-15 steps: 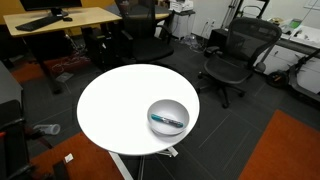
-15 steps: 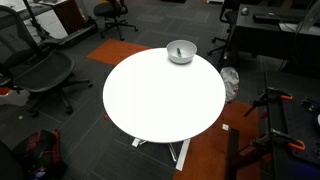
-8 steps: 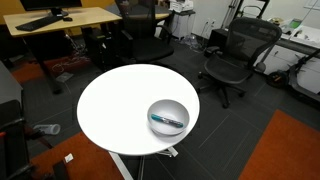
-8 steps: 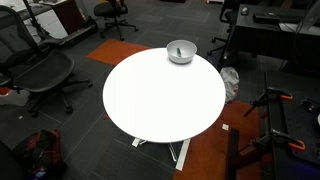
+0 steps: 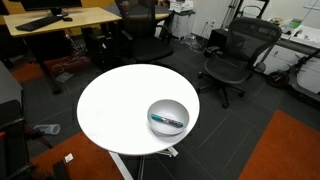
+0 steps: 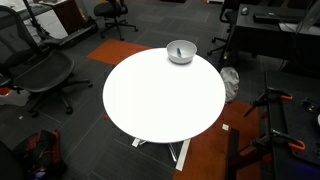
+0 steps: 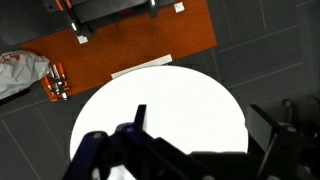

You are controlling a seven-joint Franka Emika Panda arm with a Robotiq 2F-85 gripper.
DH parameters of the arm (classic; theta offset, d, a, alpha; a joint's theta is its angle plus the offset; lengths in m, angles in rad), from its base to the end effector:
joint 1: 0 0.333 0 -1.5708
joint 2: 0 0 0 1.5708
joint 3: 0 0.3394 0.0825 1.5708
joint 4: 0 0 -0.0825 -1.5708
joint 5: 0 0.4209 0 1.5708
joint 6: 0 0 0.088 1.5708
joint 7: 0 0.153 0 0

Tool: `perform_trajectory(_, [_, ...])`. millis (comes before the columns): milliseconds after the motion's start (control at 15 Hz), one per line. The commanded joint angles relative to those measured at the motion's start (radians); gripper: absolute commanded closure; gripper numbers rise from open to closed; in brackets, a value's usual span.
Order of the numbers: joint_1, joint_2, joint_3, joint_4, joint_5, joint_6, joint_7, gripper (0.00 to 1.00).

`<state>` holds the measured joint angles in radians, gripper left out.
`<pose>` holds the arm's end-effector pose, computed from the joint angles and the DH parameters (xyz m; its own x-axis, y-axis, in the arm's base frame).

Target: Remove the marker from the bowl and put it on the table

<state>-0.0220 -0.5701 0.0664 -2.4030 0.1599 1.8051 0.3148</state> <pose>0.3974 0.0392 0.4788 0.9480 -0.3114 -0.0655 -0.3168 -0.9429 -0.1031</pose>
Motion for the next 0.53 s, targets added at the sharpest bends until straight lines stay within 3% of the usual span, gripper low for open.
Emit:
perform_trajectory(0, [-0.076, 0.108, -0.037, 0.064, -0.086, 0.080, 0.000, 0.00])
perform_trajectory(467, [-0.142, 0.340, -0.128, 0.153, -0.136, 0.315, 0.009, 0.00])
